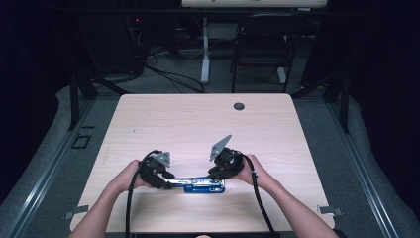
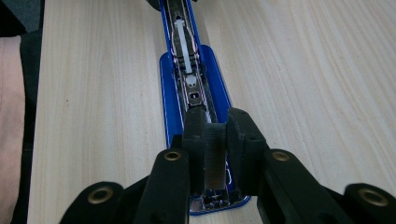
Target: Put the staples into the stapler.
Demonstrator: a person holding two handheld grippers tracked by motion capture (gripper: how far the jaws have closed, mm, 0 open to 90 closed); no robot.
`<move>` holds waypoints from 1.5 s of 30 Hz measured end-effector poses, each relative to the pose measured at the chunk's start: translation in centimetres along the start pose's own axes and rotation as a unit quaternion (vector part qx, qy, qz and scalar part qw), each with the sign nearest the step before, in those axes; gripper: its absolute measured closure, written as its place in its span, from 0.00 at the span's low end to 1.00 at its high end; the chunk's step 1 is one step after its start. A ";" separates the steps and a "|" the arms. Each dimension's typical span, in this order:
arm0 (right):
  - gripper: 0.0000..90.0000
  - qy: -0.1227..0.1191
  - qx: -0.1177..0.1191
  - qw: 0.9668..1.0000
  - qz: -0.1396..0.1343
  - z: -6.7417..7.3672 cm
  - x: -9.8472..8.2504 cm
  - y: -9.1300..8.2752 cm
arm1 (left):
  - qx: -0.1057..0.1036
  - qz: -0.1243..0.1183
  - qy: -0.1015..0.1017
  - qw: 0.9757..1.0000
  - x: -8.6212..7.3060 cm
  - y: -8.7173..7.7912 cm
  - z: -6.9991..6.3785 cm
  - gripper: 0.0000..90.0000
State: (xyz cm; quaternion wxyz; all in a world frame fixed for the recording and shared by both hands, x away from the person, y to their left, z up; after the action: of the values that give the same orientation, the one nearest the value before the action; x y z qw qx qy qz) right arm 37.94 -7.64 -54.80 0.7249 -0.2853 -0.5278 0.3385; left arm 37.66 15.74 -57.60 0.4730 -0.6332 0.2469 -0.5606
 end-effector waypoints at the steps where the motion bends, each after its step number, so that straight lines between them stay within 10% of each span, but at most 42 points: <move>1: 0.87 -0.001 0.001 1.000 -0.001 0.0 0.0 0.0 | -0.001 0.000 0.000 1.000 0.0 0.0 0.0 0.67; 19: 0.87 -0.019 0.026 0.999 -0.006 -0.3 -0.8 -0.4 | -0.001 0.000 -0.001 1.000 0.0 0.0 0.0 0.67; 34: 0.84 -0.039 0.003 0.998 0.044 0.1 -0.9 1.2 | 0.001 0.004 0.001 1.000 0.0 0.0 0.0 0.66; 45: 0.78 -0.010 0.009 1.000 0.022 -0.2 -0.9 0.3 | -0.001 0.002 -0.003 1.000 0.0 0.0 0.0 0.67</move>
State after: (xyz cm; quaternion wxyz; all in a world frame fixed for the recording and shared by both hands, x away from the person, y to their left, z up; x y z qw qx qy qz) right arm 37.89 -8.17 -55.56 0.7145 -0.2870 -0.5257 0.3616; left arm 37.63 15.71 -57.58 0.4745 -0.6350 0.2467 -0.5575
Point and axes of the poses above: each handheld gripper's, and its own axes: y roughly forward along the jaws, x roughly out of its top, z roughly to its left, the point moved 4 cm from there along y, roughly forward along the jaws, and after that the axes turned 15 degrees about x, right-handed, at the moved point
